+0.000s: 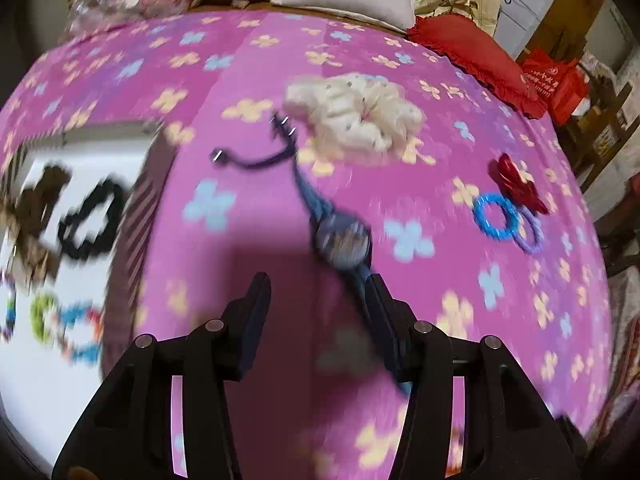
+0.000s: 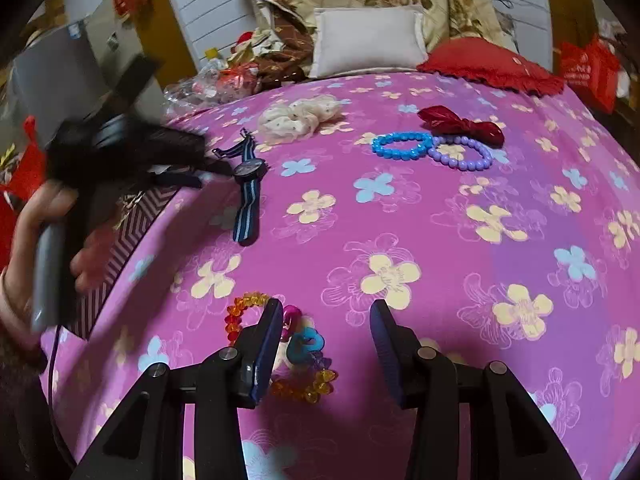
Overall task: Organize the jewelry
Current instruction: 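Grasp the blue-strap watch with the left tool while the right tool grasps the orange heart-charm bracelet, then lift the watch with the left tool while the right tool lifts the heart-charm bracelet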
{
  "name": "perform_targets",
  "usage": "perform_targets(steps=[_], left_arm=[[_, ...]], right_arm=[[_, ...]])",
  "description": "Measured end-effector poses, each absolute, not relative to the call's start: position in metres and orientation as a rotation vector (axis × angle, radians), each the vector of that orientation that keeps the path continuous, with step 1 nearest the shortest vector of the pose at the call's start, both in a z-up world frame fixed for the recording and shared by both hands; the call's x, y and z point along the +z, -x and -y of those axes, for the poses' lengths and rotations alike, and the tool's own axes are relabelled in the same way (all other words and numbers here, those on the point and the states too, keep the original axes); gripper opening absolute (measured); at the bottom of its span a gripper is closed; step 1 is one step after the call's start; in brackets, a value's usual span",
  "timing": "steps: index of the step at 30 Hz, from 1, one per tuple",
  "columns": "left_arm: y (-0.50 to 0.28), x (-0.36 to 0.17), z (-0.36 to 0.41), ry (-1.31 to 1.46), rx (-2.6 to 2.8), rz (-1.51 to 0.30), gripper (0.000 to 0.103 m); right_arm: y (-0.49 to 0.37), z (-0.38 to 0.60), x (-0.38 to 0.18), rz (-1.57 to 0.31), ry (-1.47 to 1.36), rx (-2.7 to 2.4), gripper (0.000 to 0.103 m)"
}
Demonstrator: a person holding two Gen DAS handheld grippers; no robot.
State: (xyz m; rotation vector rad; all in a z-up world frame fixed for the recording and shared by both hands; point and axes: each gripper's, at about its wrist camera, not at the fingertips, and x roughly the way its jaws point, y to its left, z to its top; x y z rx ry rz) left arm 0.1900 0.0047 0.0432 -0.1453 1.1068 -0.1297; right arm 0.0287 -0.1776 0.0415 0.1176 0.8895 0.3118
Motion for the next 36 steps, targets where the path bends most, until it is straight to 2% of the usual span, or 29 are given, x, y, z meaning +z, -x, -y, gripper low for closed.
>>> perform_targets(steps=[6, 13, 14, 15, 18, 29, 33, 36], left_arm=[[-0.227, 0.027, 0.015, 0.108, -0.127, -1.139, 0.049], [-0.232, 0.021, 0.038, -0.05, -0.071, -1.108, 0.054], [-0.23, 0.022, 0.04, -0.063, -0.066, -1.096, 0.052], [-0.228, 0.022, 0.039, -0.045, -0.071, -1.095, 0.043], [-0.22, 0.023, 0.036, -0.03, -0.074, -1.113, 0.04], [-0.083, 0.026, 0.01, -0.005, -0.204, -1.123, 0.04], [-0.052, 0.026, 0.01, -0.011, -0.217, -1.085, 0.041], [-0.043, 0.025, 0.01, -0.008, -0.228, -1.054, 0.041]], right_arm=[[-0.032, 0.176, 0.036, -0.898, -0.128, 0.36, 0.043], [-0.033, 0.177, 0.033, -0.908, -0.141, 0.374, 0.043], [-0.033, 0.177, 0.033, -0.909, -0.139, 0.373, 0.043], [-0.032, 0.176, 0.033, -0.908, -0.137, 0.373, 0.043], [-0.032, 0.175, 0.033, -0.907, -0.127, 0.378, 0.043], [-0.025, 0.162, 0.034, -0.905, -0.044, 0.372, 0.043], [-0.023, 0.145, 0.033, -0.908, 0.074, 0.315, 0.043], [-0.018, 0.127, 0.033, -0.899, 0.167, 0.316, 0.033]])
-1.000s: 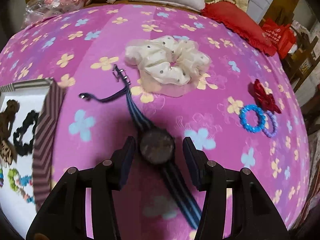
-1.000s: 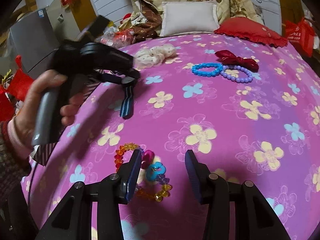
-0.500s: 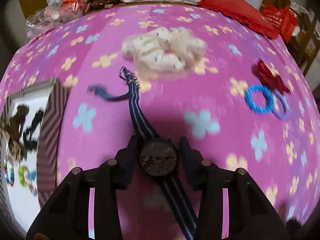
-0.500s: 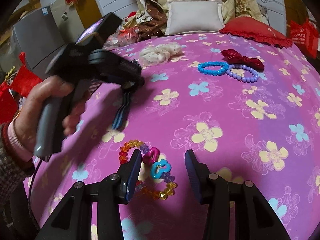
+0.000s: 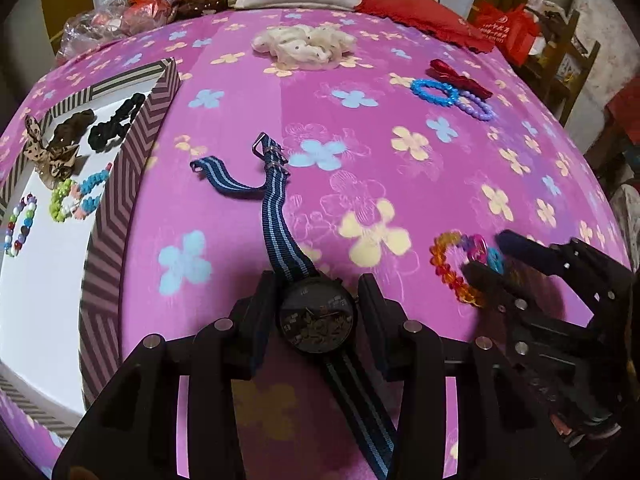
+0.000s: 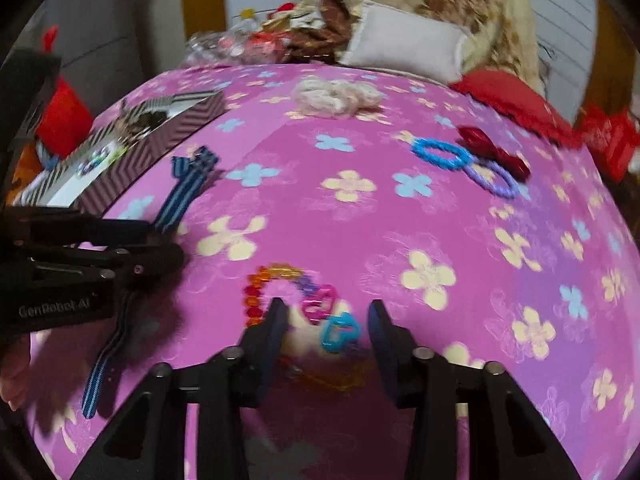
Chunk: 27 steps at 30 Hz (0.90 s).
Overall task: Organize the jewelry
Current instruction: 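Lift the watch with the left tool while the right tool lifts the heart-charm bracelet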
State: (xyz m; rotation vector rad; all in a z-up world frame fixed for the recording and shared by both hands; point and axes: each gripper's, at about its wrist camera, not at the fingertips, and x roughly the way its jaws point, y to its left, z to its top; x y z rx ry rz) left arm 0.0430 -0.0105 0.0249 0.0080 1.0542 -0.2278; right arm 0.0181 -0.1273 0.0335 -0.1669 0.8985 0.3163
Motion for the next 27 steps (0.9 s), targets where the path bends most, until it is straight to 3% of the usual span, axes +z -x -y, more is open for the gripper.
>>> perform_targets(steps=[3, 9, 10, 27], left_arm=[[-0.038, 0.023, 0.004, 0.011, -0.254, -1.027, 0.041], [-0.032, 0.024, -0.012, 0.085, -0.321, -1.017, 0.04], [-0.031, 0.025, -0.013, 0.094, -0.324, -1.021, 0.04], [-0.003, 0.115, -0.081, 0.229, -0.328, -0.841, 0.04]], right_arm=[[-0.018, 0.115, 0.035, -0.908, 0.213, 0.322, 0.019], [-0.025, 0.115, 0.037, -0.964, 0.163, 0.279, 0.017], [-0.027, 0.117, 0.039, -0.976, 0.141, 0.269, 0.007], [-0.016, 0.117, 0.132, -0.872, 0.022, 0.213, 0.007]])
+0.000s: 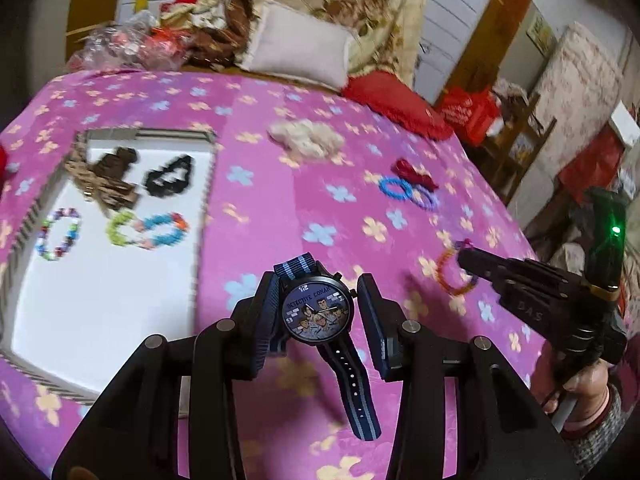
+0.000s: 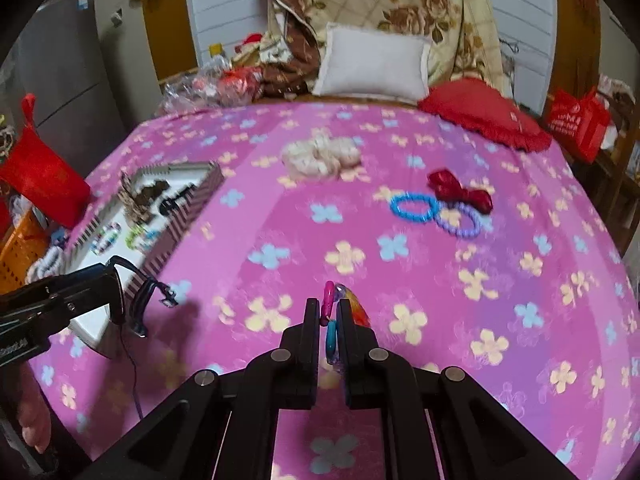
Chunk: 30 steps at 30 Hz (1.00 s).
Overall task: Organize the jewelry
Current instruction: 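Lift the watch with the left tool while the right tool lifts the heart-charm bracelet, then lower the watch and bracelet into the white tray and open both tools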
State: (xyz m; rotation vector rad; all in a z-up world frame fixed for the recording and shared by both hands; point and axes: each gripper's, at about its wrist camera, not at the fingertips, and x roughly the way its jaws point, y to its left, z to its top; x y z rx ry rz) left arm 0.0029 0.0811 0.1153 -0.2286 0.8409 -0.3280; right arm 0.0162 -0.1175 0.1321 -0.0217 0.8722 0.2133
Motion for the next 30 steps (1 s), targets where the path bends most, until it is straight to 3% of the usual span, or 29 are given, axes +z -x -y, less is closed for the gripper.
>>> perform_targets(steps=[7, 15, 30], left_arm=[[-0.005, 0.119, -0.149, 0.267, -0.165, -0.818, 0.04], [-0.023, 0.086, -0.231, 0.374, 0.01, -0.888, 0.04], [-0.044, 0.044, -0.3, 0.529, 0.161, -0.968, 0.039]], right_arm=[[-0.015, 0.071, 0.166, -0.832, 0.03, 0.289, 0.007], [-0.033, -0.016, 0.176, -0.857, 0.064, 0.42, 0.007], [-0.092, -0.16, 0.116, -1.036, 0.016, 0.592, 0.007]])
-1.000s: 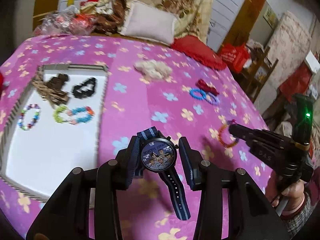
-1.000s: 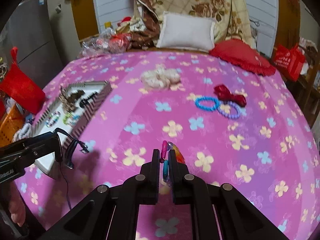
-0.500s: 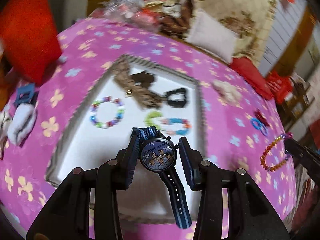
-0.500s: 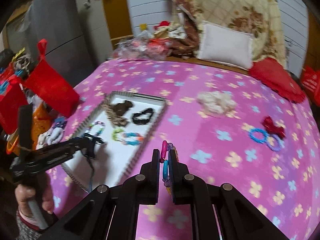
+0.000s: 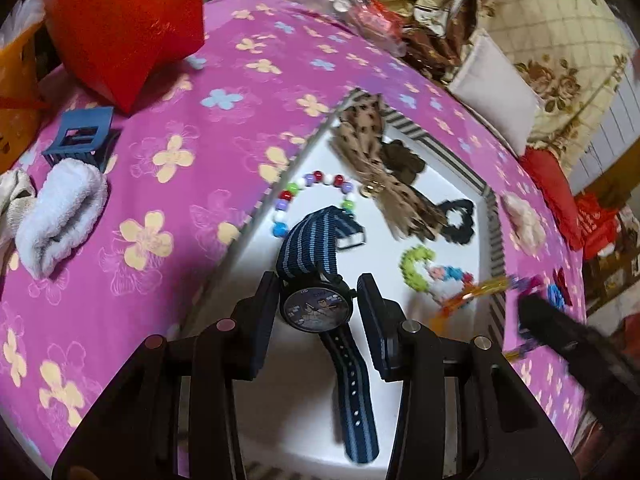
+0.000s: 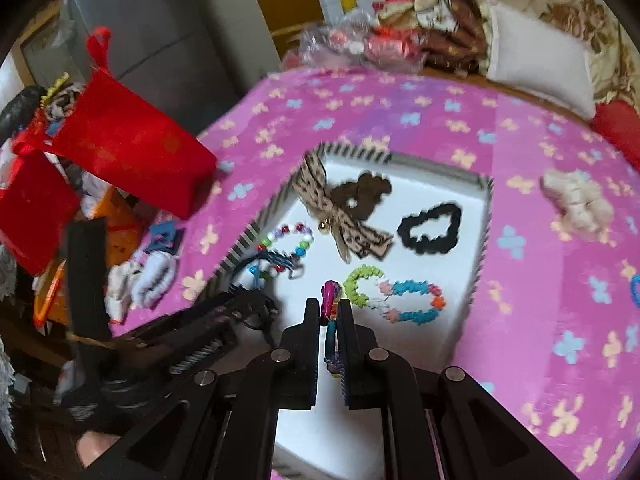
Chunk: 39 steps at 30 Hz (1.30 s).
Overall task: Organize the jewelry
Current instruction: 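Lower the watch and bracelet into the white tray and open both tools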
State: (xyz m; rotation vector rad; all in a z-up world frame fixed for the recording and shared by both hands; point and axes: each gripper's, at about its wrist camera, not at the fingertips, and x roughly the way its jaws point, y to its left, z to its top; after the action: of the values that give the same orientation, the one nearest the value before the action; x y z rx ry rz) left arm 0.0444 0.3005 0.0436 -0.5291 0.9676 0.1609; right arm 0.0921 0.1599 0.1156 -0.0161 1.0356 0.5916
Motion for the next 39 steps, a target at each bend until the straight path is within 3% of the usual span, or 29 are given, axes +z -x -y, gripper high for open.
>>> perform_targets(steps=[14, 30, 33, 36, 39], left_arm=[[-0.076, 0.038, -0.304, 0.525, 0.168, -0.961, 0.04], [-0.059, 0.068, -0.311, 0.585, 0.115, -0.857, 0.042], [-0.056, 0.067, -0.311, 0.581, 0.122, -0.866, 0.042], [-0.053, 0.068, -0.309, 0.572, 0.131, -0.87, 0.043], [-0.049, 0.073, -0.305, 0.552, 0.144, -0.862, 0.044]], right_arm=[[-0.118, -0.156, 0.055, -1.156, 0.053, 0.519, 0.007], [-0.119, -0.172, 0.055, -1.154, 0.034, 0.58, 0.008], [-0.119, -0.169, 0.049, -1.172, 0.059, 0.544, 0.015], [-0.115, -0.161, 0.051, -1.155, 0.057, 0.523, 0.041], [-0.108, -0.154, 0.062, -1.115, 0.069, 0.512, 0.043]])
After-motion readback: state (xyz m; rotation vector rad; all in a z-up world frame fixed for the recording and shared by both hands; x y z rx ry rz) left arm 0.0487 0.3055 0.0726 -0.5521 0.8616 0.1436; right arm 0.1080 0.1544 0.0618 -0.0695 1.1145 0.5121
